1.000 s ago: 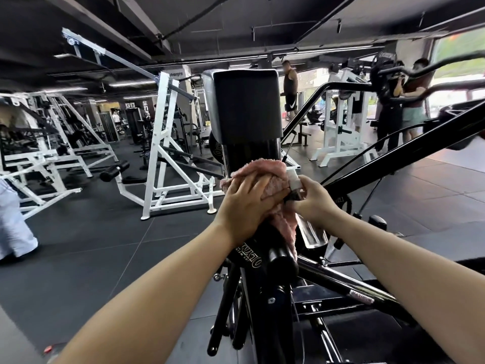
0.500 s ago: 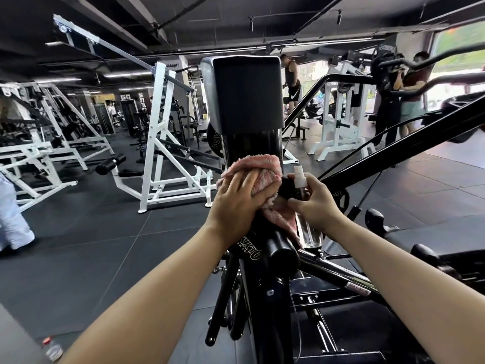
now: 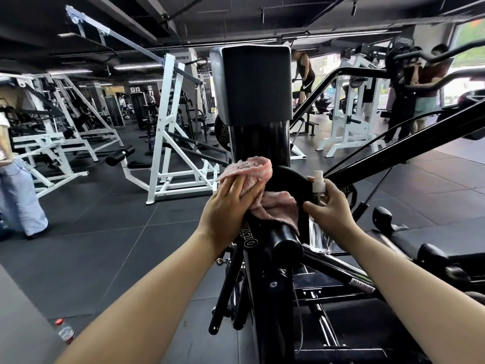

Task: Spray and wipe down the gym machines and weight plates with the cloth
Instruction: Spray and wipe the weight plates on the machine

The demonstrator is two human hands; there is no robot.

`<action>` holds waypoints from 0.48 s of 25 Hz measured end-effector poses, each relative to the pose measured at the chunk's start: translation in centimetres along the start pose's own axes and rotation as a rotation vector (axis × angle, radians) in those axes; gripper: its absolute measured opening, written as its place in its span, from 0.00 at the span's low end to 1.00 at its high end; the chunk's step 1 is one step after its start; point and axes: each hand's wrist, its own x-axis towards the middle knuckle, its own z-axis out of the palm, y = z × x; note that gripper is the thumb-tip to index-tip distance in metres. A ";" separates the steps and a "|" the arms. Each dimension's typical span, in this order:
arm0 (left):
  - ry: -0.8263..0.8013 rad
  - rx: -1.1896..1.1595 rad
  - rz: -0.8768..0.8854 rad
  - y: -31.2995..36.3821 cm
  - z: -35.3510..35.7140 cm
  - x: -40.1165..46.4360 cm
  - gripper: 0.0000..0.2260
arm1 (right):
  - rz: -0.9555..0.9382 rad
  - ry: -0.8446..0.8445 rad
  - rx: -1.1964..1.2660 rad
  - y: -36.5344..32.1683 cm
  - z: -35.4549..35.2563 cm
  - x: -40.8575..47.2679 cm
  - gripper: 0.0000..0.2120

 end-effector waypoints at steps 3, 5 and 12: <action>-0.126 -0.095 -0.087 -0.2 -0.2 -2.4 0.29 | 0.006 0.009 -0.009 0.1 0.1 -0.5 0.21; -0.154 -0.181 -0.042 -0.5 -0.6 -3.7 0.28 | 0.012 0.014 -0.047 0.2 -0.1 -0.9 0.21; 0.038 -0.643 -0.186 0.4 -4.2 -0.2 0.19 | -0.216 -0.112 -0.476 -2.6 0.0 1.2 0.29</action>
